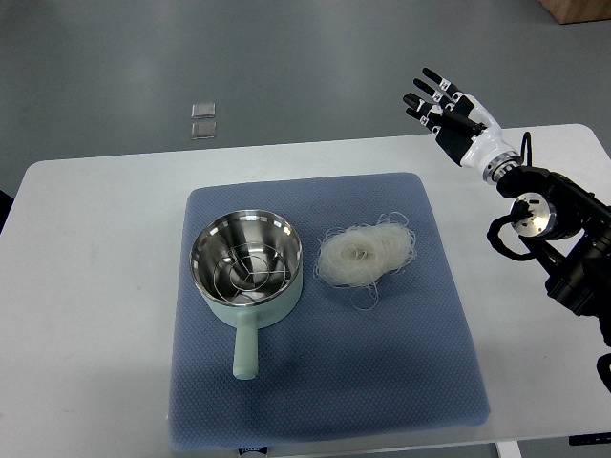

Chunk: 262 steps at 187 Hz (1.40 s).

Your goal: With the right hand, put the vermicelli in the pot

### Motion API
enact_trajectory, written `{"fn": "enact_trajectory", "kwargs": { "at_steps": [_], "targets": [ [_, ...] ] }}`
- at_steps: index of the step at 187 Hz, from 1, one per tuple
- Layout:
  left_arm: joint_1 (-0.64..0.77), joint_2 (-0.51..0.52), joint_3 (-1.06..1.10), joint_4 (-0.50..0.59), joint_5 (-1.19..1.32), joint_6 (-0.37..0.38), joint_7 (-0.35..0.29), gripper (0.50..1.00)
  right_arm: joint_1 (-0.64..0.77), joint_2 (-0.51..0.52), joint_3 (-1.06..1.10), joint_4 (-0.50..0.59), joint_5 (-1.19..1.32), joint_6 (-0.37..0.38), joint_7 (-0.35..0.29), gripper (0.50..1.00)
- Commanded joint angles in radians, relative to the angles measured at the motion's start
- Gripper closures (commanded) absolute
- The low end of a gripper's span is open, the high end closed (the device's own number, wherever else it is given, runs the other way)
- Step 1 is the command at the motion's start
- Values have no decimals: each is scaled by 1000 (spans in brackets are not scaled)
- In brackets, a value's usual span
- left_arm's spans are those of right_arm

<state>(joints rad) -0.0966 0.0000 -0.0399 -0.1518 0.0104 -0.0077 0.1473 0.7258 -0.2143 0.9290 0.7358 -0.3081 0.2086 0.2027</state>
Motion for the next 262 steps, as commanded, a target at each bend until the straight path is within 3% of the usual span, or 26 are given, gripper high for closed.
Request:
{"fn": "enact_trajectory", "kwargs": {
  "at_steps": [1,108,152,201,217,262],
  "targets": [
    [0,0,0,0,0,0,0,500,0,0,4,-1,1,-1,3,574],
    [0,0,0,0,0,0,0,500,-2,-20,5,2,1,-1,6,581],
    [0,0,0,0,0,2,0,500,4,-36,-16,25,-29,40,3,574],
    [0,0,2,-2,0,0,0,500,37,-161,-87,162,-594,138,24,581],
    [0,0,0,-3,0,0,0,500,58,-197,-151,189,-700,187,40,583],
    [-2,0,0,-5,0,0,0,500,181,-272,-375,267,-931,239,57,581]
  ]
}}
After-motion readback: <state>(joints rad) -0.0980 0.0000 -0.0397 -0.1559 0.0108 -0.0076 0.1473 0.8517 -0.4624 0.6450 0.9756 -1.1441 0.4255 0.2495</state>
